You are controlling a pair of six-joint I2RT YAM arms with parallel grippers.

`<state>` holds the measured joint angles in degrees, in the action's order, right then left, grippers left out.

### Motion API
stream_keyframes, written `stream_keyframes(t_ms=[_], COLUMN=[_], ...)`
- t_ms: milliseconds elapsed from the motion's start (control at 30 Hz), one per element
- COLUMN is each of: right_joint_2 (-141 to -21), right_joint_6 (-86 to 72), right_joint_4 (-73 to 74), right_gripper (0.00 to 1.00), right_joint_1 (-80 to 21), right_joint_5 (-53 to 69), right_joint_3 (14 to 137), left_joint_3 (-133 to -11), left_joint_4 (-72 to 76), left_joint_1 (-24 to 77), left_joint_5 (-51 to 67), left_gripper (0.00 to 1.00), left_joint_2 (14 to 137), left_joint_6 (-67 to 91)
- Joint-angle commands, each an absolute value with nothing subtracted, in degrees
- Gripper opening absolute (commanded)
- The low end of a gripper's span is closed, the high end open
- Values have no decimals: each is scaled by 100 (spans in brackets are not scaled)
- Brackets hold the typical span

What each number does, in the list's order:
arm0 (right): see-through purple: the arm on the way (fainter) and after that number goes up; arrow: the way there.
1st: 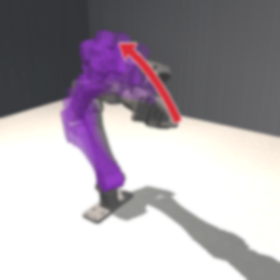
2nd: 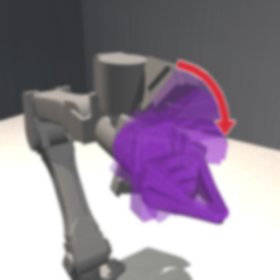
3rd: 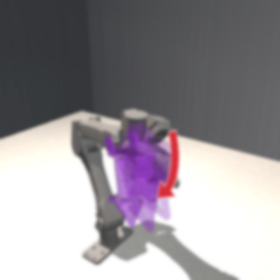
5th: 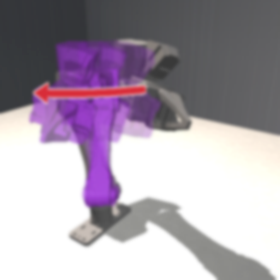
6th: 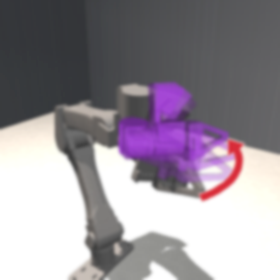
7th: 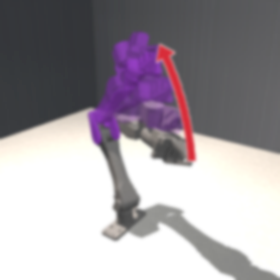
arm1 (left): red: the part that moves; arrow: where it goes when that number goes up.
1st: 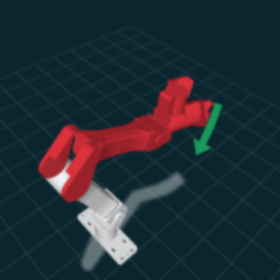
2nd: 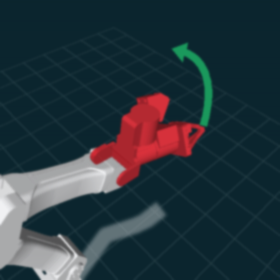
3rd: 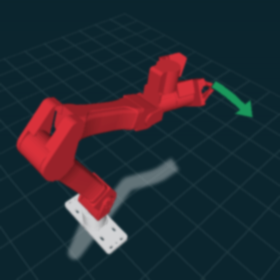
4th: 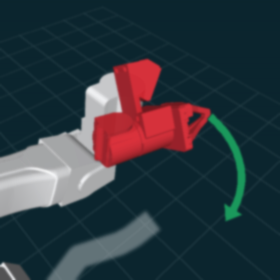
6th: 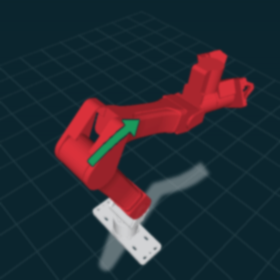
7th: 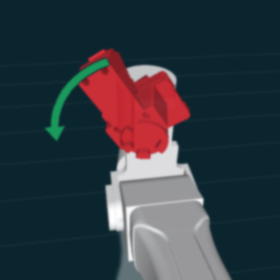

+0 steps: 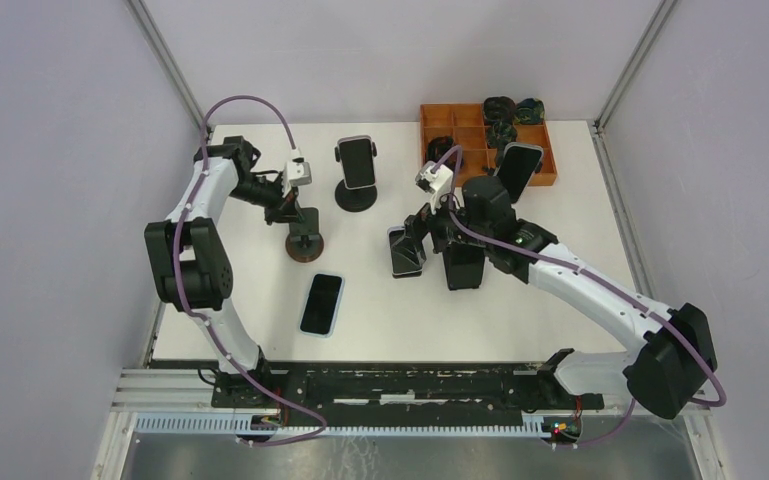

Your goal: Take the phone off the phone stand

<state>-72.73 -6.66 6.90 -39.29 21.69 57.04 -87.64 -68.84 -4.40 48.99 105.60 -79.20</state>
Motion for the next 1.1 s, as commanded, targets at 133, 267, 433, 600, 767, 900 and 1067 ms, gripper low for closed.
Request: stream_keyframes(t_ms=[133,267,433,600,767,900,1067], right_joint_2=[-7621,-8019,-8295,-8444,-8637,-8954,-9159], right_joint_6=[-213,26,231,342,406,327,140], right_joint_4=[998,1204,1230,1209,1144,1073,955], right_gripper=[98,98,98,98,98,98,98], right_joint_1=[-3833,-3730,-3631,-3507,-3417,-3401,-3395], right_joint_5=[1729,1762,1731,1733,1837,1984,1940], right_joint_3=[5928,6235,6401,6399,6303,6356,6349], left_joint_3=[-8748,-8774,-9136,-9651,-9540,-9329,-8978], left_joint_4=[-6582,-6583,-6854,-7705,-7936,-8371,-8394], left_joint_1=[-466,-466,-471,-469,-470,-459,-458], left_joint_5=[4374,4657,4950,5163,5300,5548,5514], left_gripper=[49,96,100,100,100,100,100], left_joint_2=[10531,10199,9831,9484,9116,8896,8579], left_joint_6=[-8419,-8373,-7974,-7403,-6557,-6478,-6427])
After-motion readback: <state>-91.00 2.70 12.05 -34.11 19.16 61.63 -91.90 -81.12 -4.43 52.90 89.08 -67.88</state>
